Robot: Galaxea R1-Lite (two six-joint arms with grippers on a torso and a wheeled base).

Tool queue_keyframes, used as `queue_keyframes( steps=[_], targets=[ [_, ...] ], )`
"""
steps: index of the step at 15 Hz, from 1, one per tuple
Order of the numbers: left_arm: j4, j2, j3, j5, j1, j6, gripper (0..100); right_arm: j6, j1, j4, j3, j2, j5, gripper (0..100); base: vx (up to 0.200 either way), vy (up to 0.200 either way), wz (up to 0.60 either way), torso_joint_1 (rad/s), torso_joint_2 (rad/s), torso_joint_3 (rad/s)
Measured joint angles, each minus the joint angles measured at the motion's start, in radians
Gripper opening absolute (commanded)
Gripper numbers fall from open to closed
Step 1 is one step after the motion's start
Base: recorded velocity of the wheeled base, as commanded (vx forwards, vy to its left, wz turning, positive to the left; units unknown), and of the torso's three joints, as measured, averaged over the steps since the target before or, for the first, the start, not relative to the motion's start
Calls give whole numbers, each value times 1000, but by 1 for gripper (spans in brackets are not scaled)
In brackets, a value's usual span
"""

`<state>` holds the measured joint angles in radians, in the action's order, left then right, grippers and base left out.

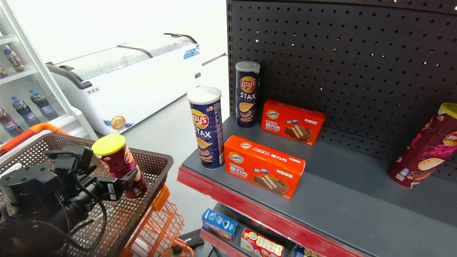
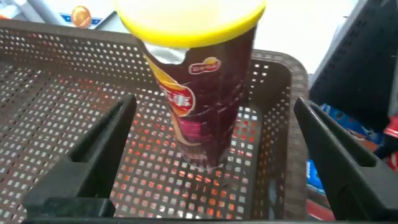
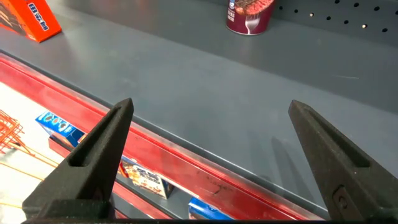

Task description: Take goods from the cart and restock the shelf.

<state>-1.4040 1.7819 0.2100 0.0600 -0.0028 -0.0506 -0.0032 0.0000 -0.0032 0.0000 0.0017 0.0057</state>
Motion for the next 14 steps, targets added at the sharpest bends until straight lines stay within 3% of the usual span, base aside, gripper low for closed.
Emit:
queue_keyframes(
  steps=[4, 7, 14],
  targets=[
    [-73, 110, 43, 27, 2, -17, 100, 0, -1, 0, 0, 0, 0, 100, 0, 0, 0, 0, 0, 0],
    [-79, 180, 136, 41, 9, -26, 100, 0, 0, 0, 0, 0, 0, 100, 0, 0, 0, 0, 0, 0],
    [-80, 277, 239, 37, 17, -28, 100, 0, 0, 0, 0, 0, 0, 100, 0, 0, 0, 0, 0, 0]
  ],
)
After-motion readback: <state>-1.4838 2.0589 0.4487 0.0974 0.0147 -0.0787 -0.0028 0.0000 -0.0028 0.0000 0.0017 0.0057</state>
